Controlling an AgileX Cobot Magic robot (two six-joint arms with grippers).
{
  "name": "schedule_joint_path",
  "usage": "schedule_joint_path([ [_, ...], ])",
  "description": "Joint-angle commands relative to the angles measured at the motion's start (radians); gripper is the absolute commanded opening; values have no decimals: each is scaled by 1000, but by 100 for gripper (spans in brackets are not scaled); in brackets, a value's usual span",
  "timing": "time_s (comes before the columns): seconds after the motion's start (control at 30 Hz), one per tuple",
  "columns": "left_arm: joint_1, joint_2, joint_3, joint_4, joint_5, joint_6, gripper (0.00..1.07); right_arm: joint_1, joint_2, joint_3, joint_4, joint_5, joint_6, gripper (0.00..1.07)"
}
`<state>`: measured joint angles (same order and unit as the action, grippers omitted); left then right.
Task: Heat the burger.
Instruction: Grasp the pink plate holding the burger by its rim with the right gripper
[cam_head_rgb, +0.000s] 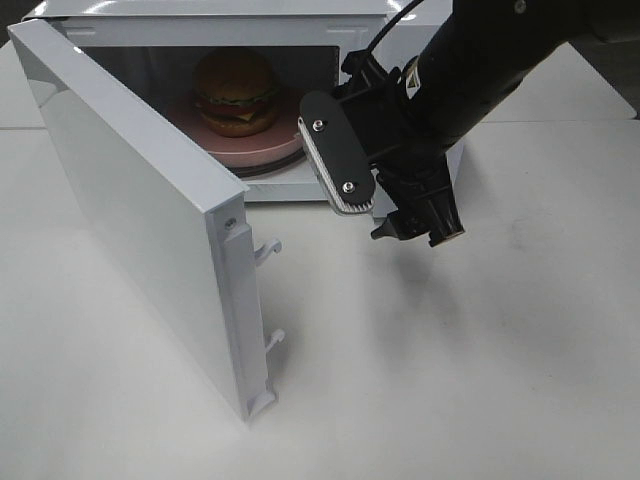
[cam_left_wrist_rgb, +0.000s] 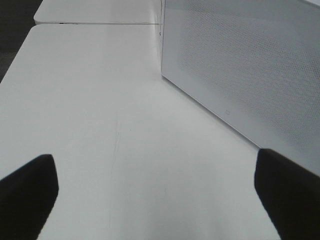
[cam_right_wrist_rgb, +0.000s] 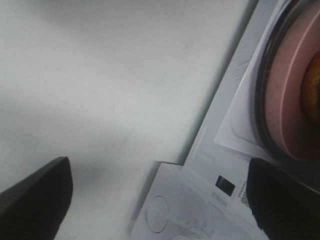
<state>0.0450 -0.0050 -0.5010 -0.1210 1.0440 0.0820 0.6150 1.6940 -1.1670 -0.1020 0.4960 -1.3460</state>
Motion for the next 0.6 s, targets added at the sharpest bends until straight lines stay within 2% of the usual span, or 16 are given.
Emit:
schedule_joint_path([
  [0.03,0,-23,3,-7,-9,-5,100,2,7,-10,-5,-65,9,89],
  [0.6,0,-23,3,-7,-9,-5,100,-5,185,-180,-12,-124,17,87],
])
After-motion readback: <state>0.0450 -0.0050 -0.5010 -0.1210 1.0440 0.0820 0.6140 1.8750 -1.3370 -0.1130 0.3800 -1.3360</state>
